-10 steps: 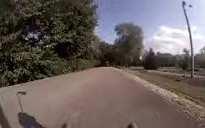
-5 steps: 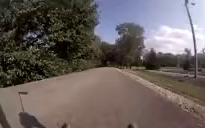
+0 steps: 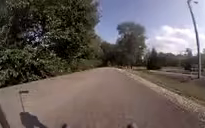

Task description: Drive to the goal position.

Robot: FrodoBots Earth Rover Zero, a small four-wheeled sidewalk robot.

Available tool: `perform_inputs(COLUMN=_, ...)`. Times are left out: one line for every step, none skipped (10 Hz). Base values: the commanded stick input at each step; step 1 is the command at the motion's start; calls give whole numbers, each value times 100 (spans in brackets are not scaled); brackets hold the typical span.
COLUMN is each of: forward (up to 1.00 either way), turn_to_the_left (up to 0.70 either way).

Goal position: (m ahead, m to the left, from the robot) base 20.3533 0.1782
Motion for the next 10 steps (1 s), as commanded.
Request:
perform_inputs(forward=70, turn_to_the_left=0)
perform_inputs(forward=70, turn_to_the_left=0)
perform_inputs(forward=70, turn_to_the_left=0)
perform_inputs(forward=70, turn_to_the_left=0)
perform_inputs(forward=70, turn_to_the_left=0)
perform_inputs(forward=70, turn_to_the_left=0)
perform_inputs(forward=70, turn_to_the_left=0)
perform_inputs(forward=70, turn_to_the_left=0)
perform_inputs(forward=70, turn_to_the_left=0)
perform_inputs(forward=70, turn_to_the_left=0)
